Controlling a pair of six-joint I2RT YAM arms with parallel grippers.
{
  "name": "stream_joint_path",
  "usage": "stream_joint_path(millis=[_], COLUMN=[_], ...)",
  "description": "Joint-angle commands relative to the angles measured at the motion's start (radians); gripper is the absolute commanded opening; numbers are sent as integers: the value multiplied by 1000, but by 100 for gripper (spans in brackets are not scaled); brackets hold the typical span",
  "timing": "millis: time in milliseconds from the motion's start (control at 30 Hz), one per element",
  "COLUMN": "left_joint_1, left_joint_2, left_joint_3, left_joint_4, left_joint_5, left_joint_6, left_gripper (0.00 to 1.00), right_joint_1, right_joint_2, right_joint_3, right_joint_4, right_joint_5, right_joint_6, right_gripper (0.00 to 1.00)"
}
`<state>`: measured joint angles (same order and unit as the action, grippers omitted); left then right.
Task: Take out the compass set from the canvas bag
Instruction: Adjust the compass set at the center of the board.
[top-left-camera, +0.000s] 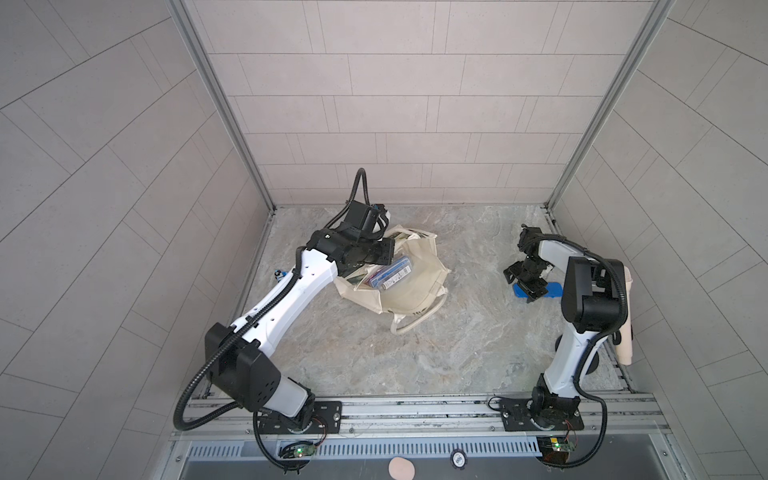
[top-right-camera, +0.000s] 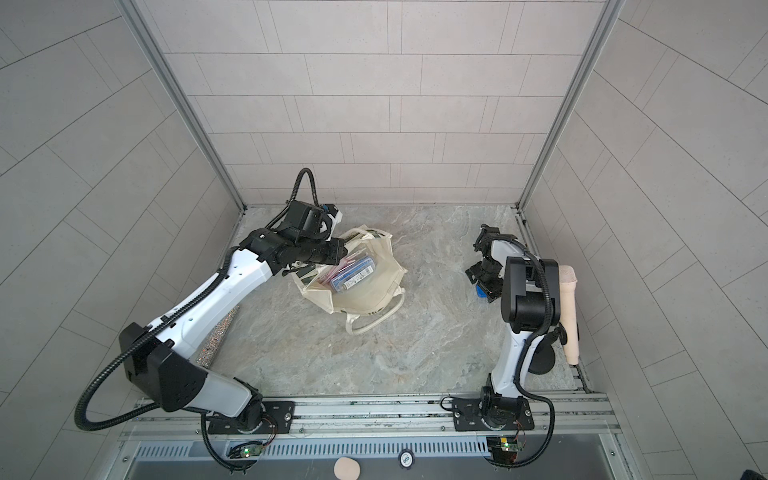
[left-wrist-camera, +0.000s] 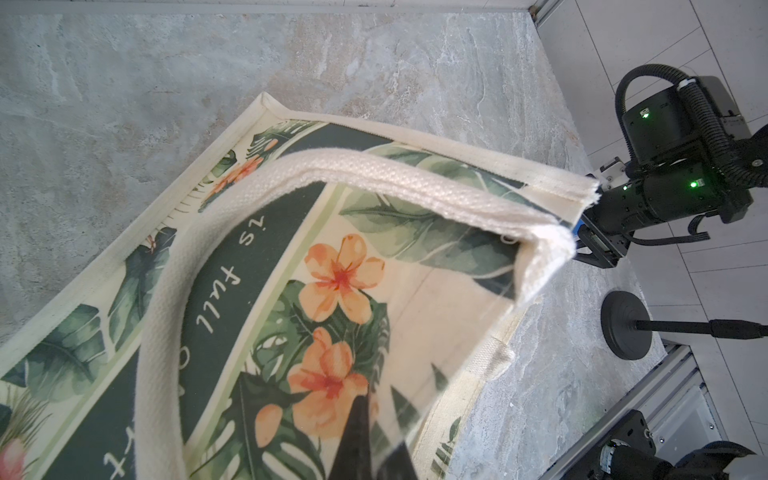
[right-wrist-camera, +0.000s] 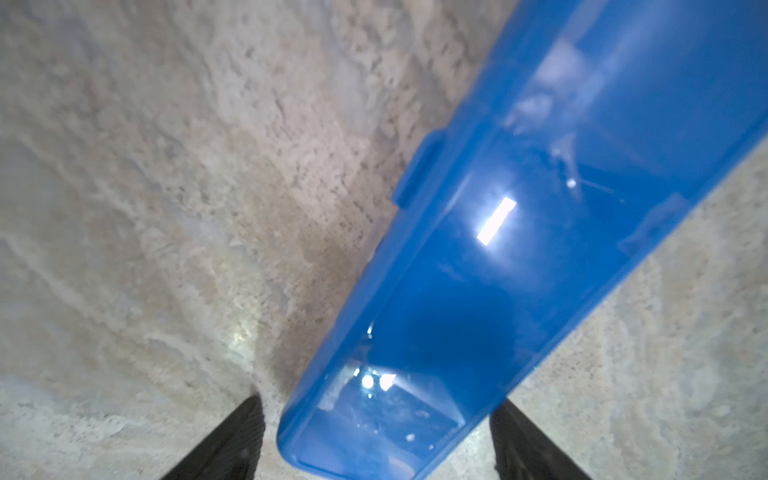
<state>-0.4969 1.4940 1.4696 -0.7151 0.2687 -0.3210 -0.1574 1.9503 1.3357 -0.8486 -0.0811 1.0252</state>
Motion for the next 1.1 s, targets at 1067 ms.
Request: stream_joint_path(millis=[1067], left_joint_1=[5], left_joint_2=[8], left_joint_3=[61], left_joint_4=[-67], left_joint_5=[-17], left_joint_6=[27], left_gripper=[0], right_joint_1=[130], right_joint_2=[17], right_joint_3=[28], right_joint_4=[34], right_joint_5=[34], right_joint_6=[-389], right_gripper=[55])
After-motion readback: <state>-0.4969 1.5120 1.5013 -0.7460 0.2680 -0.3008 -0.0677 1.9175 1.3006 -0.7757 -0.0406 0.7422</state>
